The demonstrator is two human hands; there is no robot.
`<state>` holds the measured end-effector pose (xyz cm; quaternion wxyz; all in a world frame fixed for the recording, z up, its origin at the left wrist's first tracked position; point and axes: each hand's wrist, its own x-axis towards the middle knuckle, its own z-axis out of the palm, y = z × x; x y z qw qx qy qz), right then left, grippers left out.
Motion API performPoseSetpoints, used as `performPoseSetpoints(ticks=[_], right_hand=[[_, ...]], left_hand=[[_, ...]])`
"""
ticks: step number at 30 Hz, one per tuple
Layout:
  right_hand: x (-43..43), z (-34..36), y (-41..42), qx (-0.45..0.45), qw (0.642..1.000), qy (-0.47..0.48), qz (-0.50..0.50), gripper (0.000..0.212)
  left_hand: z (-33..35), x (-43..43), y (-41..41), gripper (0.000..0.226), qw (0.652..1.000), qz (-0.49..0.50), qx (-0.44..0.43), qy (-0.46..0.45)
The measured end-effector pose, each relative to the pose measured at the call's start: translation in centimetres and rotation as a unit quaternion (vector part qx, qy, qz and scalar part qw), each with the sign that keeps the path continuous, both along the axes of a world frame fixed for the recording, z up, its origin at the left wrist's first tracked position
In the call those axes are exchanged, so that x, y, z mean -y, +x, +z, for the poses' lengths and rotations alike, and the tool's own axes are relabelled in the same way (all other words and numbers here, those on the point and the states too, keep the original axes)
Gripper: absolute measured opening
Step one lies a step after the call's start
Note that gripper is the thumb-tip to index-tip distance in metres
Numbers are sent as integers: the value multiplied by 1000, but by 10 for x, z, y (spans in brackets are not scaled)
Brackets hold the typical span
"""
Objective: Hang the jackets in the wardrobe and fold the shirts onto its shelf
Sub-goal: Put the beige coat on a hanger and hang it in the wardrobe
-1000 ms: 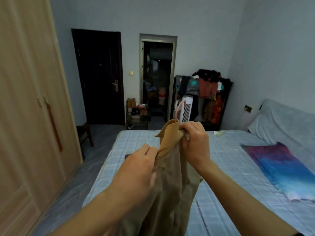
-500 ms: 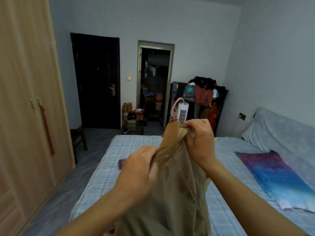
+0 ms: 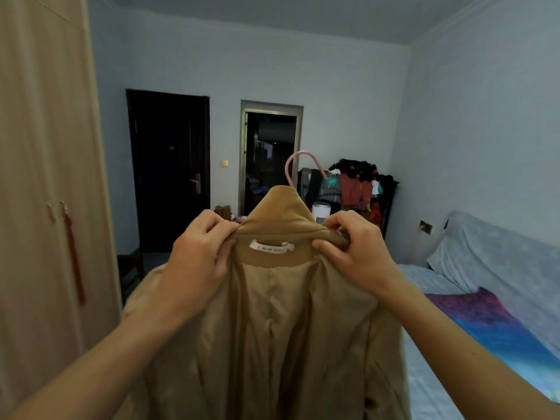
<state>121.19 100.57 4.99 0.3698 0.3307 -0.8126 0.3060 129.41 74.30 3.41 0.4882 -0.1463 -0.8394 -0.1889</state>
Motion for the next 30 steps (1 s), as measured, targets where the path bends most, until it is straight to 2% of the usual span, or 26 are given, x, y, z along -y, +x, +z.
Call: performPoseSetpoints(ticks=[3, 6, 9, 14, 20, 25, 30], right_hand=[[-4, 10, 6, 48, 998, 7, 48, 26], [-9, 17, 6, 72, 995, 60, 40, 19], [-3, 13, 2, 40, 997, 61, 12, 13], [15, -3, -3, -38, 998, -29, -29, 10], [21, -8, -3, -63, 996, -53, -30, 15], [16, -10, -8, -165, 972, 56, -157, 9], [10, -21, -13, -158, 972, 118, -131, 14]], left_hand=[[2, 9, -1, 20, 1000, 14, -19, -10], [2, 17, -1, 21, 999, 24, -21, -9], [2, 19, 2, 22, 999, 28, -17, -7], [4, 15, 7, 21, 1000, 22, -19, 7], [8, 9, 18, 20, 998, 3, 59, 33], [10, -11, 38, 21, 986, -67, 139, 60], [-3, -40, 48, 22, 981, -76, 166, 60]])
